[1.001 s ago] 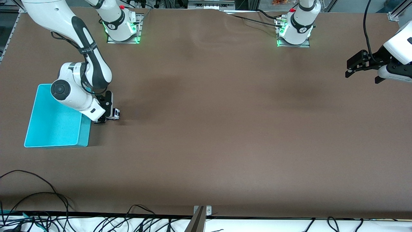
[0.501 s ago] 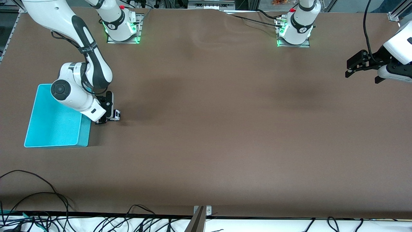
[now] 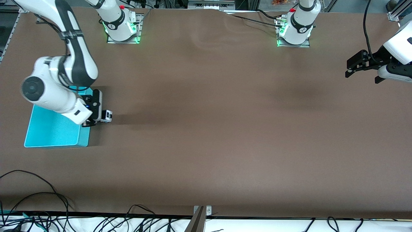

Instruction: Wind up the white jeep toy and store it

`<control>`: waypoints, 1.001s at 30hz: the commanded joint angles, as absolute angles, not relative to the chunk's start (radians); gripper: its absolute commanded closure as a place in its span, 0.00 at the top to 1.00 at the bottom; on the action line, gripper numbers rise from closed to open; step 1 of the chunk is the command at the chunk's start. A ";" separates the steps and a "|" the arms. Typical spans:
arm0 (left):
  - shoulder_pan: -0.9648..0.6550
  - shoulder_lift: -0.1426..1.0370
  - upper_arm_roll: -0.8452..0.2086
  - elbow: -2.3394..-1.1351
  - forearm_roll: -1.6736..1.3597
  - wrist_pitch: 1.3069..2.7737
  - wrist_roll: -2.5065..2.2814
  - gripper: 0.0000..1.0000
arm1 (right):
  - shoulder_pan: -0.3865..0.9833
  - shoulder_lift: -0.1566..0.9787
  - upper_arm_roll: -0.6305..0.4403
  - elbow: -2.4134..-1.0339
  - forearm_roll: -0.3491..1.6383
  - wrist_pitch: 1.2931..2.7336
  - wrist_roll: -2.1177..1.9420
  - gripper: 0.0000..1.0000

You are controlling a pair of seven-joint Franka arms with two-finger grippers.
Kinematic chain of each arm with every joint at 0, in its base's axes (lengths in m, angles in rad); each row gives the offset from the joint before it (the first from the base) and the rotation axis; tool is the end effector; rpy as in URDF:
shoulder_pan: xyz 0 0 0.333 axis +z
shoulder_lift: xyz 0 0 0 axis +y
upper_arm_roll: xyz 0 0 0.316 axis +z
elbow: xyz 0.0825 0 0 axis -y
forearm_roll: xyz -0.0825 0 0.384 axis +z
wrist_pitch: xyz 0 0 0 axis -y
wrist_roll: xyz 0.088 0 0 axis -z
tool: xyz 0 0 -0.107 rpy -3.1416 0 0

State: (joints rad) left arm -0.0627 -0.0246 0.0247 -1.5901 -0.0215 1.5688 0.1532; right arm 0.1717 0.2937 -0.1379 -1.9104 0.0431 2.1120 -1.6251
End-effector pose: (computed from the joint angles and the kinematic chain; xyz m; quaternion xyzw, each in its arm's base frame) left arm 0.5461 -0.0229 0.6288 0.9954 -0.0955 0.0023 0.0109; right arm 0.6060 0.0262 0.3377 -0.6819 -0.7301 0.0326 0.0303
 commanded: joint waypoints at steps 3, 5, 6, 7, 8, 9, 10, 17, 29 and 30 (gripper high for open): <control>-0.067 -0.009 0.028 -1.554 -0.009 1.543 0.164 1.00 | 0.166 0.284 -0.218 -1.818 0.071 1.957 -1.692 0.16; -0.067 -0.009 0.028 -1.554 -0.009 1.543 0.164 1.00 | 0.166 0.265 -0.238 -1.819 0.072 1.951 -1.724 0.16; -0.067 -0.009 0.028 -1.554 -0.009 1.543 0.164 1.00 | 0.166 0.259 -0.248 -1.821 0.074 1.945 -1.738 0.16; -0.067 -0.009 0.028 -1.554 -0.009 1.543 0.164 1.00 | 0.166 0.256 -0.261 -1.821 0.074 1.936 -1.752 0.16; -0.067 -0.009 0.026 -1.554 -0.009 1.543 0.164 1.00 | 0.166 0.255 -0.273 -1.822 0.075 1.925 -1.764 0.16; -0.067 -0.009 0.026 -1.554 -0.009 1.543 0.164 1.00 | 0.166 0.255 -0.285 -1.822 0.075 1.916 -1.778 0.16; -0.067 -0.009 0.026 -1.552 -0.009 1.543 0.164 1.00 | 0.166 0.255 -0.299 -1.824 0.075 1.911 -1.792 0.16; -0.067 -0.009 0.026 -1.554 -0.009 1.543 0.164 1.00 | 0.166 0.247 -0.377 -1.859 0.075 1.905 -1.885 0.16; -0.067 -0.009 0.026 -1.554 -0.011 1.543 0.164 1.00 | 0.166 0.245 -0.465 -1.982 0.075 1.991 -1.967 0.16; -0.067 -0.009 0.026 -1.554 -0.011 1.543 0.164 1.00 | 0.164 0.245 -0.468 -1.997 0.075 2.009 -1.973 0.16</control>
